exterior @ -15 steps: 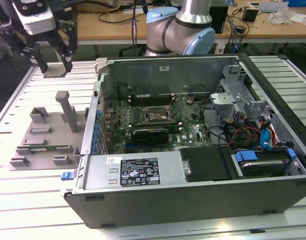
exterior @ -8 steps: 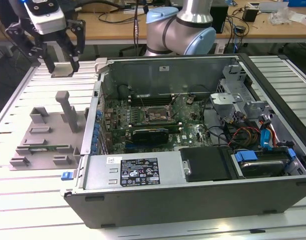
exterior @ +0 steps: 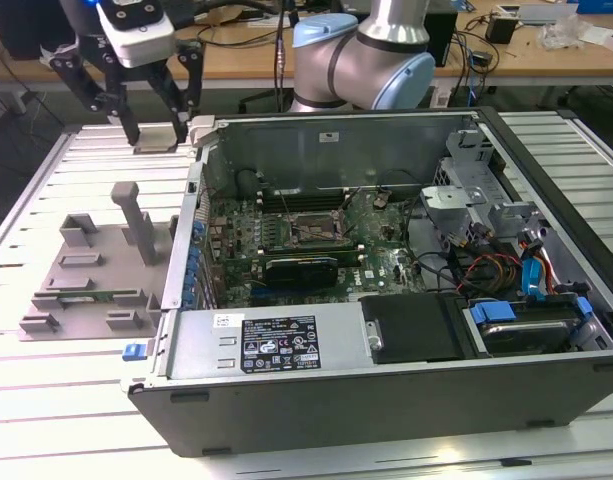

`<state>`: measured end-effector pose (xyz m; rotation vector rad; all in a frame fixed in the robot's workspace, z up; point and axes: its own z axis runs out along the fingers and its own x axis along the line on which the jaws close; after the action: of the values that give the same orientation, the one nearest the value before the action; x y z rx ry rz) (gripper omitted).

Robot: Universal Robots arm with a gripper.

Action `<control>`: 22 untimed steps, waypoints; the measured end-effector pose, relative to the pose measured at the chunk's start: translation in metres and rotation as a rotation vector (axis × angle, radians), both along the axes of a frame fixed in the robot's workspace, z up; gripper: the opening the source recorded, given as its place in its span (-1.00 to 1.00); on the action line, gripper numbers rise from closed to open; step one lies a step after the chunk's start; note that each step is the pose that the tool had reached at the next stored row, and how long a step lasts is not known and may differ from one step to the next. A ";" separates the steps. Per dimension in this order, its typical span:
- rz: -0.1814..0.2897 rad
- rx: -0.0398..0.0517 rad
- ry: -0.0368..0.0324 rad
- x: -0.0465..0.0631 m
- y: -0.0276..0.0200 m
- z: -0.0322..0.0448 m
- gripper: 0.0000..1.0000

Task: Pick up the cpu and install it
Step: 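Pick up the cpu and move it towards the insertion slot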

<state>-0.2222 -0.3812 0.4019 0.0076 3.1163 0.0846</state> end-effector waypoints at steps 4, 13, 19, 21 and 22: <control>0.000 0.0000 0.0001 0.017 0.0000 0.0000 0.08; 0.000 -0.0001 0.0001 0.056 0.0000 0.0001 0.08; 0.000 0.0001 0.0000 0.079 0.0000 0.0000 0.08; 0.000 -0.0001 0.0001 0.089 0.0000 0.0001 0.08; 0.000 -0.0001 0.0001 0.092 0.0000 0.0000 0.08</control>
<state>-0.1302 -0.3812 0.4020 0.0078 3.1164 0.0844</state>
